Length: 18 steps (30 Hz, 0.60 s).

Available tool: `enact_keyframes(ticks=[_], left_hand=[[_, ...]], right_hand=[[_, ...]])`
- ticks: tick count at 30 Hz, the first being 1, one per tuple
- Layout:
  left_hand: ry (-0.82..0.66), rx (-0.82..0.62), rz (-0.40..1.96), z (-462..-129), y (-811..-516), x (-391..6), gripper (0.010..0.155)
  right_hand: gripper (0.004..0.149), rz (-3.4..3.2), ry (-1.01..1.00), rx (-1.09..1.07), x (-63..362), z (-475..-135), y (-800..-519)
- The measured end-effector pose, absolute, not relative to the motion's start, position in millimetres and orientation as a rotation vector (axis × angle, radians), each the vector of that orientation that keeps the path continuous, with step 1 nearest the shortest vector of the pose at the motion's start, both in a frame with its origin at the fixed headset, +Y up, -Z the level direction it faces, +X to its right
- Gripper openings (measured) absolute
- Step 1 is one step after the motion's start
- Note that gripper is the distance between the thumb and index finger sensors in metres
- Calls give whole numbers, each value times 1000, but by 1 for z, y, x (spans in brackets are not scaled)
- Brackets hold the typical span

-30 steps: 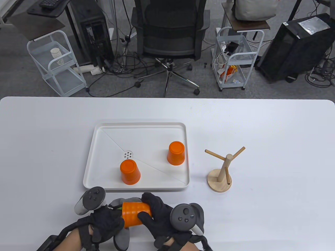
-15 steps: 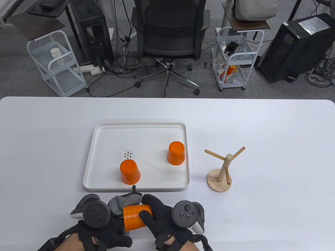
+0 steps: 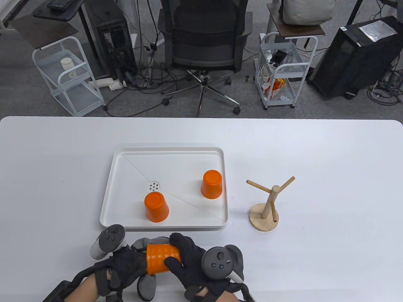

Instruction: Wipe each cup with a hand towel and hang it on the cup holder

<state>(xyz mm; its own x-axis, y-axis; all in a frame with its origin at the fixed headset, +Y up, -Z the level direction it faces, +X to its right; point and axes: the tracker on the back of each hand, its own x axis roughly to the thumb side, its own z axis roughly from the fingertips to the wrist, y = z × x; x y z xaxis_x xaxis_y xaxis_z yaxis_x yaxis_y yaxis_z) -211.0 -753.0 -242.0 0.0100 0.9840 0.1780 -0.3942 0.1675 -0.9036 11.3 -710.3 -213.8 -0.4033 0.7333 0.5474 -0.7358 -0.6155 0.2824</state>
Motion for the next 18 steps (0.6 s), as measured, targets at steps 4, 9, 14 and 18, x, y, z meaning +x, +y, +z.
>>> enact_keyframes(ticks=[4, 9, 14, 18], left_hand=[[-1012, -835, 1347, -244, -758, -211, 95], [-998, -756, 1229, -241, -748, -211, 93], [-1021, -641, 993, -233, -733, -209, 89], [-1040, -552, 809, -227, -725, -207, 87]], right_hand=[[74, 2096, -26, 822, 11, -214, -710], [75, 2070, 3, 782, 12, -215, -711], [75, 2024, 61, 727, 13, -217, -714], [75, 2006, 95, 703, 14, -218, -716]])
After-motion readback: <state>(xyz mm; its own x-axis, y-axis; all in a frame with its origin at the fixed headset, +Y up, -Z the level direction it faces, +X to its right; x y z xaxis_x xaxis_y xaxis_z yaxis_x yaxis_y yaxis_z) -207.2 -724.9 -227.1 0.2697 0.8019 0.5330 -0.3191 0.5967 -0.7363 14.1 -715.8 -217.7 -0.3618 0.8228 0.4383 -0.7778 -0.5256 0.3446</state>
